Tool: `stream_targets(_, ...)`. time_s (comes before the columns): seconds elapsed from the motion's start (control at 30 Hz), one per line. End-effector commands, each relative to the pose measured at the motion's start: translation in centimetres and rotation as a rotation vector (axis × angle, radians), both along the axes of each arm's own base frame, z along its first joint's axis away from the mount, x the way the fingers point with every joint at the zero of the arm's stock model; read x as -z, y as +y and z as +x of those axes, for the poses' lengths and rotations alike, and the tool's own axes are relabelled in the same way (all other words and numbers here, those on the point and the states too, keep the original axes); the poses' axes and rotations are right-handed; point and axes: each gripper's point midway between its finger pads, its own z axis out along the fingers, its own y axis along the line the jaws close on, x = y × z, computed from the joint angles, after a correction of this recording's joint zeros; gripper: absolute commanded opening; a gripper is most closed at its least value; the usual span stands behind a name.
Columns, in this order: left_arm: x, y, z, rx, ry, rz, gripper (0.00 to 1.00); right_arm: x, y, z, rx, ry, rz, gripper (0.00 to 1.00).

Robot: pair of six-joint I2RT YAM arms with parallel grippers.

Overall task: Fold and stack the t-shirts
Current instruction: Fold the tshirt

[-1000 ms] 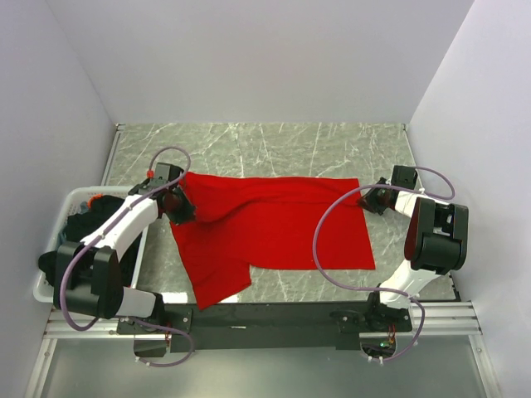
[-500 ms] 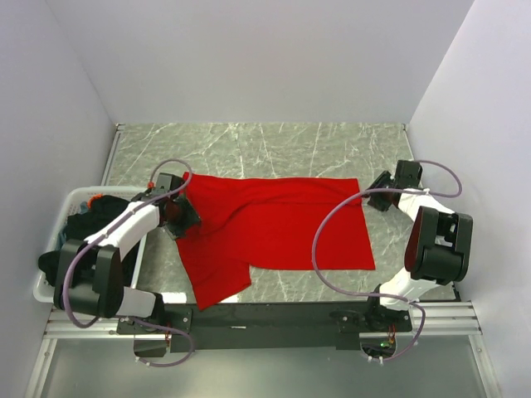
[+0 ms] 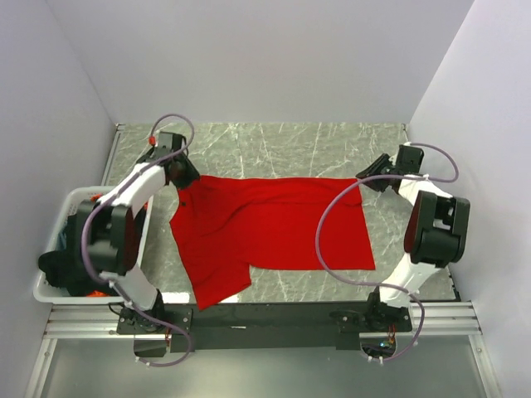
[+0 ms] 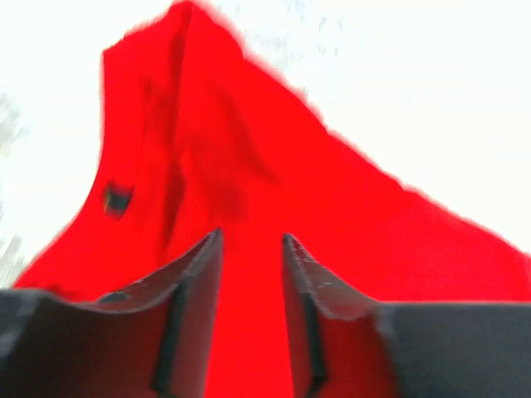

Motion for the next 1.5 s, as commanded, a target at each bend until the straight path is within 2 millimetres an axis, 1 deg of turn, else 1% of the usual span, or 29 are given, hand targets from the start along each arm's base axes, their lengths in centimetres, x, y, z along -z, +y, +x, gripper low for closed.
stream_targets(0.0, -0.3, 0.5, 3.8, 0.000, -0.054, 0.048, 0.38, -0.4, 0.6, 1.8, -0.027, -0.023, 0.034, 0.37)
stream_targets(0.03, 0.8, 0.7, 4.5, -0.003, -0.033, 0.058, 0.35, 0.5, 0.6, 2.0, -0.030, -0.005, 0.042, 0.36)
stream_targets(0.07, 0.5, 0.7, 5.5, -0.006, -0.050, 0.061, 0.34, 0.8, 0.7, 2.1, -0.033, 0.005, 0.044, 0.36)
stream_targets(0.1, 0.9, 0.9, 5.9, -0.007, -0.041, 0.064, 0.34, 0.9, 0.6, 2.4, -0.031, 0.009, 0.045, 0.36)
stream_targets(0.13, 2.5, 1.1, 6.3, -0.010, -0.008, 0.071, 0.32, 1.8, 0.7, 2.4, -0.034, 0.030, 0.048, 0.36)
stream_targets(0.17, 2.5, 1.3, 6.9, -0.013, -0.011, 0.075, 0.32, 2.3, 0.6, 2.4, -0.030, 0.047, 0.052, 0.36)
stream_targets(0.2, 3.1, 1.6, 7.1, -0.018, 0.002, 0.086, 0.31, 2.4, 0.6, 2.7, -0.030, 0.050, 0.050, 0.36)
stream_targets(0.23, 4.1, 2.0, 7.5, -0.027, 0.022, 0.094, 0.30, 3.3, 0.5, 2.8, -0.020, 0.074, 0.052, 0.36)
stream_targets(0.27, 4.6, 2.4, 7.6, -0.033, 0.031, 0.098, 0.29, 3.7, 0.4, 2.7, -0.014, 0.091, 0.054, 0.36)
stream_targets(0.3, 5.3, 2.8, 7.6, -0.044, 0.048, 0.102, 0.29, 3.7, 0.3, 2.9, -0.011, 0.094, 0.050, 0.36)
stream_targets(0.37, 6.7, 3.9, 7.4, -0.071, 0.087, 0.108, 0.28, 4.9, 0.1, 2.8, 0.001, 0.134, 0.049, 0.36)
stream_targets(0.4, 7.2, 4.9, 7.1, -0.097, 0.110, 0.114, 0.27, 5.0, -0.2, 2.9, 0.014, 0.143, 0.043, 0.36)
stream_targets(0.53, 9.3, 6.4, 5.9, -0.132, 0.172, 0.118, 0.27, 6.4, -0.7, 2.7, 0.043, 0.191, 0.027, 0.36)
stream_targets(0.7, 11.1, 7.3, 5.4, -0.151, 0.230, 0.119, 0.27, 7.3, -1.3, 2.7, 0.059, 0.230, 0.004, 0.36)
stream_targets(0.83, 11.7, 6.6, 6.5, -0.134, 0.223, 0.084, 0.31, 7.8, -1.9, 3.1, 0.077, 0.243, -0.016, 0.36)
stream_targets(0.97, 10.5, 6.1, 8.6, -0.116, 0.178, 0.059, 0.37, 7.4, -2.1, 4.4, 0.062, 0.228, -0.021, 0.36)
stream_targets(1.0, 10.3, 6.0, 8.8, -0.106, 0.172, 0.053, 0.39, 6.8, -2.2, 5.0, 0.062, 0.211, -0.025, 0.36)
stream_targets(1.03, 9.4, 5.9, 9.6, -0.101, 0.150, 0.051, 0.46, 6.4, -2.3, 5.2, 0.056, 0.204, -0.035, 0.36)
stream_targets(1.1, 8.4, 6.0, 10.1, -0.091, 0.126, 0.059, 0.52, 5.3, -2.3, 5.6, 0.048, 0.179, -0.045, 0.36)
stream_targets(1.13, 6.9, 6.1, 10.5, -0.092, 0.094, 0.063, 0.59, 4.1, -2.2, 5.7, 0.039, 0.155, -0.056, 0.37)
stream_targets(1.2, 5.3, 6.2, 10.8, -0.087, 0.059, 0.071, 0.64, 3.1, -1.8, 5.4, 0.026, 0.134, -0.061, 0.39)
stream_targets(1.23, 3.7, 6.2, 10.8, -0.088, 0.030, 0.070, 0.69, 1.3, -1.6, 5.3, 0.019, 0.097, -0.071, 0.40)
stream_targets(1.27, 2.8, 6.1, 10.7, -0.085, 0.014, 0.069, 0.71, 0.7, -0.9, 5.1, 0.006, 0.080, -0.074, 0.41)
stream_targets(1.3, 2.0, 6.1, 10.5, -0.078, 0.001, 0.069, 0.73, 0.6, -0.2, 4.3, -0.005, 0.082, -0.066, 0.43)
stream_targets(1.33, 0.3, 5.8, 10.1, -0.073, -0.030, 0.072, 0.79, -1.3, 0.4, 4.1, -0.015, 0.036, -0.068, 0.44)
stream_targets(1.37, -0.5, 5.7, 9.8, -0.070, -0.040, 0.078, 0.81, -2.1, 1.8, 3.8, -0.043, 0.010, -0.067, 0.44)
stream_targets(1.4, -1.4, 5.1, 9.3, -0.050, -0.053, 0.090, 0.84, -1.7, 2.6, 2.8, -0.060, 0.019, -0.060, 0.45)
stream_targets(1.43, -3.1, 5.0, 8.6, -0.048, -0.083, 0.109, 0.85, -3.3, 3.4, 2.3, -0.073, -0.018, -0.066, 0.44)
stream_targets(1.47, -3.8, 4.7, 7.9, -0.039, -0.088, 0.127, 0.86, -3.7, 4.2, 1.8, -0.089, -0.030, -0.067, 0.44)
